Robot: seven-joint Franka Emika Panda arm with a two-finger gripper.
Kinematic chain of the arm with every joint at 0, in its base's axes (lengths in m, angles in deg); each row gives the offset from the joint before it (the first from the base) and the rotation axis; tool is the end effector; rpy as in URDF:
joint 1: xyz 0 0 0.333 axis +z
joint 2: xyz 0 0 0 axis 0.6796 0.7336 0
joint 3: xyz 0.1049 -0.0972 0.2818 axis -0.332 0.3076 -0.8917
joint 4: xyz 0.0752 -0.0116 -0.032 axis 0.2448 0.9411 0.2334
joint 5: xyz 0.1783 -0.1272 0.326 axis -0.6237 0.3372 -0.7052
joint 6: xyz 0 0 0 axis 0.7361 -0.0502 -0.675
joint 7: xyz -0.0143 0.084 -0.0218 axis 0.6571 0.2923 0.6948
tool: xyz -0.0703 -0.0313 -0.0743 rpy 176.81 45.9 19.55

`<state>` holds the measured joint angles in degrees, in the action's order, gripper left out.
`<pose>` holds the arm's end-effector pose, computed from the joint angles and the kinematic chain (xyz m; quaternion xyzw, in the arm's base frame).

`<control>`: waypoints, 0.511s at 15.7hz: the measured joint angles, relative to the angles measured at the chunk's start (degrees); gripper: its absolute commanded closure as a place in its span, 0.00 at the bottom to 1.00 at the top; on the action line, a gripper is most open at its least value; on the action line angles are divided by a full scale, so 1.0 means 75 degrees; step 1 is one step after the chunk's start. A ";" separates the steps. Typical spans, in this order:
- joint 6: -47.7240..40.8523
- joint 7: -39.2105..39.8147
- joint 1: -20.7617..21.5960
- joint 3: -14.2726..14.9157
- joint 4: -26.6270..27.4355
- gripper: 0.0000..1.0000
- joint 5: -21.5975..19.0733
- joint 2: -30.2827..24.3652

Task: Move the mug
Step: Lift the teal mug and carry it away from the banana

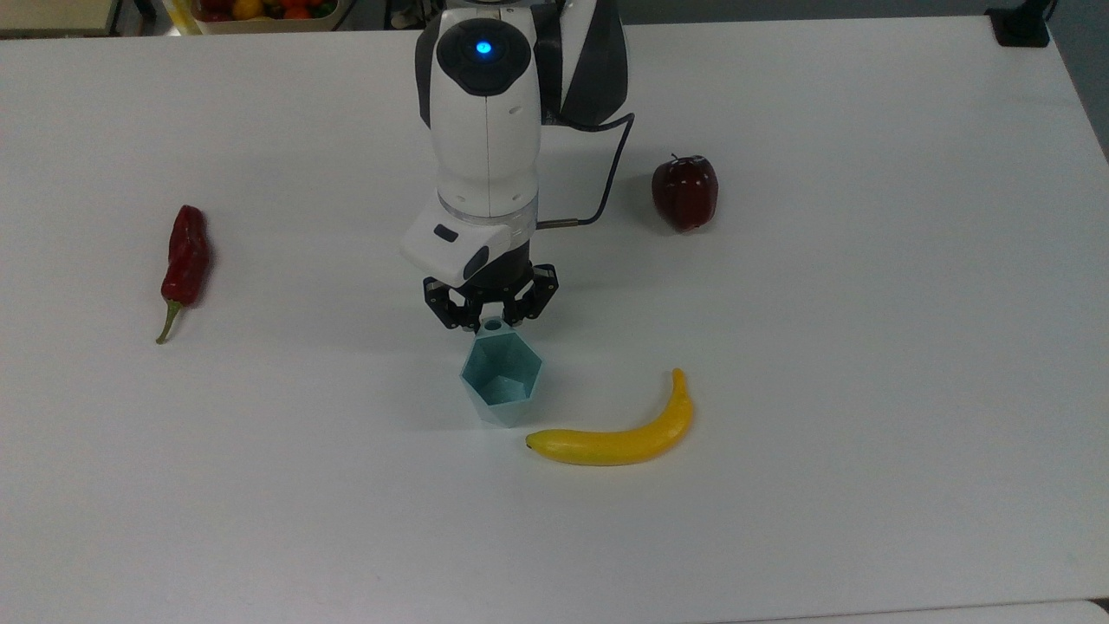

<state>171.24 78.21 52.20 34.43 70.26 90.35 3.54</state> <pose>0.7098 0.0808 0.3559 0.9859 0.1130 0.1204 0.0258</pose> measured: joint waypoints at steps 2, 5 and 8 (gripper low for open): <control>0.0000 -0.0032 -0.0007 0.0001 -0.0016 0.98 0.0000 -0.0003; 0.0000 -0.0353 -0.0021 0.0028 -0.0090 1.00 0.0000 -0.0106; -0.0018 -0.0768 -0.0053 0.0062 -0.0001 1.00 0.0038 -0.0526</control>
<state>171.10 72.45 51.81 34.89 70.25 90.63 -0.40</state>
